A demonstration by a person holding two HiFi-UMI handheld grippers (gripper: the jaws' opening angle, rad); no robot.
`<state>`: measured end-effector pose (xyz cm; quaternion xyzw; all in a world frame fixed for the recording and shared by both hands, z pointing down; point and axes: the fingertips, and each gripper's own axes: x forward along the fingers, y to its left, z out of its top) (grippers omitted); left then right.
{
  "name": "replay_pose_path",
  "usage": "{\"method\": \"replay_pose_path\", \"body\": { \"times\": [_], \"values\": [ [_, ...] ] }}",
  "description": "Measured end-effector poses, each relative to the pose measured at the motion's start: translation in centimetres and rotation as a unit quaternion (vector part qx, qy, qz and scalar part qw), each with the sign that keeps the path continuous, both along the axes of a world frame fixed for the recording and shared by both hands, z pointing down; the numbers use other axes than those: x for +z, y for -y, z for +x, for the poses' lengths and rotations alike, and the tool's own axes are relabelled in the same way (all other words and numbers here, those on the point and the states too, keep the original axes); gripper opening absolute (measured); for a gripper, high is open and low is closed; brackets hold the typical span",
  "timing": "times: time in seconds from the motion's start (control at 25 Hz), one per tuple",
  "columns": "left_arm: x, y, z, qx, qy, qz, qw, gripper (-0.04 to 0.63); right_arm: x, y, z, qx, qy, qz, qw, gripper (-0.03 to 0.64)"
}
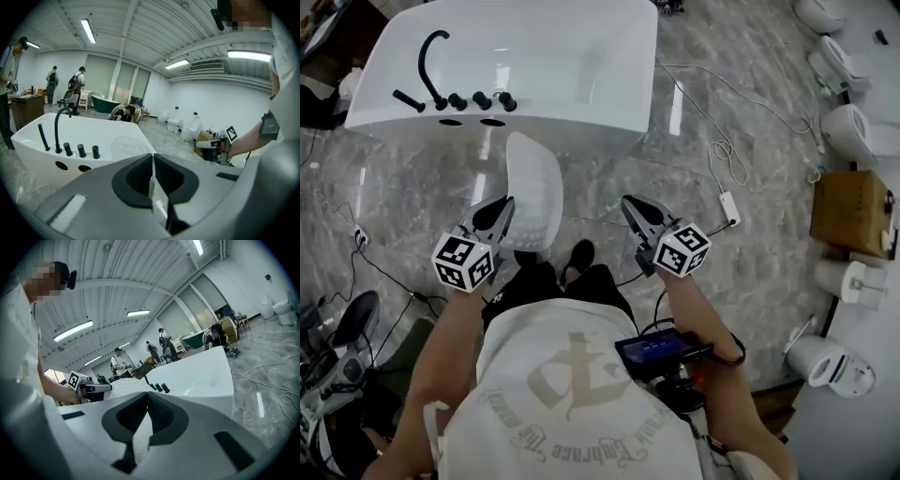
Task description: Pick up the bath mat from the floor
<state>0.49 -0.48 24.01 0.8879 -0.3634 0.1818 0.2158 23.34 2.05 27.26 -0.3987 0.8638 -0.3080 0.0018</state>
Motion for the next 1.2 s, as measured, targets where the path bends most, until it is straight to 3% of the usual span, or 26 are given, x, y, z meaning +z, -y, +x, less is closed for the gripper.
{"method": "replay_pose_path", "body": {
  "times": [0.64, 1.2],
  "values": [
    [-1.8, 0.7, -1.7, -0.049, -0.025, 0.000, 0.9985, 0.012, -1.7, 0.3, 0.7, 0.000, -0.012, 0.022, 1.000, 0.006],
    [-2.2, -0.9, -2.6, -0.061, -0.044, -0.011, 0.9971, 0.012, -2.9, -0.6, 0.0, -0.014, -0.017, 0.032, 0.999, 0.006]
  ]
}}
